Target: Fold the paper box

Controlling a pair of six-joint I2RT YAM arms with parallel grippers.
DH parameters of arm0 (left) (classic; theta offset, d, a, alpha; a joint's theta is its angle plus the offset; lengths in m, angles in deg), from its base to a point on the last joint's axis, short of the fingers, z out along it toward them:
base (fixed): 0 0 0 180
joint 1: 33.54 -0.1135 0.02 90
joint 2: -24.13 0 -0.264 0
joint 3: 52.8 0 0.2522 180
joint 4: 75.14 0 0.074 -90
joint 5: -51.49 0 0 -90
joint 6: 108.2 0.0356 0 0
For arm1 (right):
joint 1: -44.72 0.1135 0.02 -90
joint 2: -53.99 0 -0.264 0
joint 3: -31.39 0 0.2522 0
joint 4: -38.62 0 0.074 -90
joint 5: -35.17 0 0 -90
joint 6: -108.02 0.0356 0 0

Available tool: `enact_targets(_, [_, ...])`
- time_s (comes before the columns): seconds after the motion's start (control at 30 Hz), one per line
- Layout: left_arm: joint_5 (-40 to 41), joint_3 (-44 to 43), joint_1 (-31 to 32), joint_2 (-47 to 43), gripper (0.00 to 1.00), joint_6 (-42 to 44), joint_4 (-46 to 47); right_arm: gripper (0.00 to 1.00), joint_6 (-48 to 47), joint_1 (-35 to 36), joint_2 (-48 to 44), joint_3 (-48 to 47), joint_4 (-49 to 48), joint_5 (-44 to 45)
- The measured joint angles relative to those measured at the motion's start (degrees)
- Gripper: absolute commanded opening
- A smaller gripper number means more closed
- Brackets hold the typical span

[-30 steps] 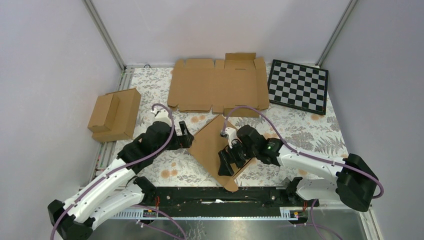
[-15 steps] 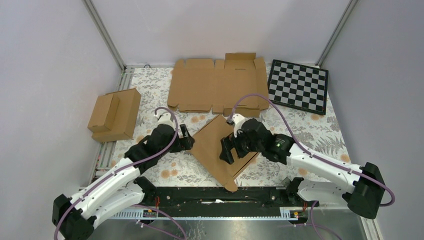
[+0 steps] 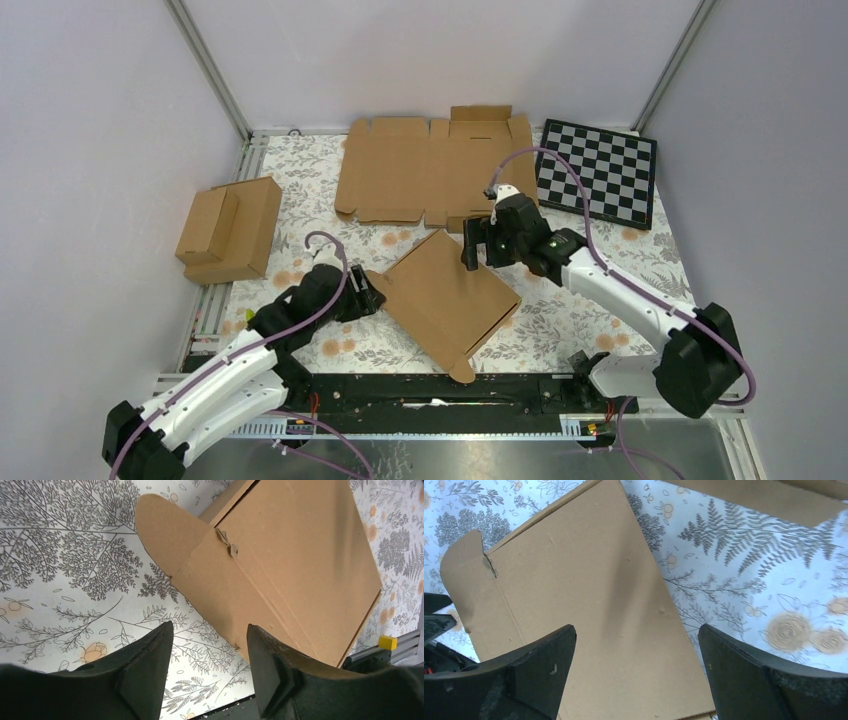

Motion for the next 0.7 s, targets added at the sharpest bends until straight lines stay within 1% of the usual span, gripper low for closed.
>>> enact_targets(0.13, [-1.4,1.4,0.0,0.3,0.53,-1.4,0.8,1.0,0.4,-1.2,4.9,0.0,-1.8,-3.6])
enact_targets(0.3, [-2.3,4.1,-0.1,2.1,0.4,-2.6,4.7,1.0,0.5,-1.9,9.3,1.9,-3.3,-7.6])
enact_targets(0.5, [-3.3,8.5,-0.4,4.3,0.37,-4.1,10.2,0.99,0.4,-1.9,9.7,4.5,-3.9,-10.6])
enact_targets(0.7, [-4.5,10.7,-0.5,9.4,0.35,-4.9,16.5,1.0,0.6,-2.0,9.4,7.0,-5.4,-13.0])
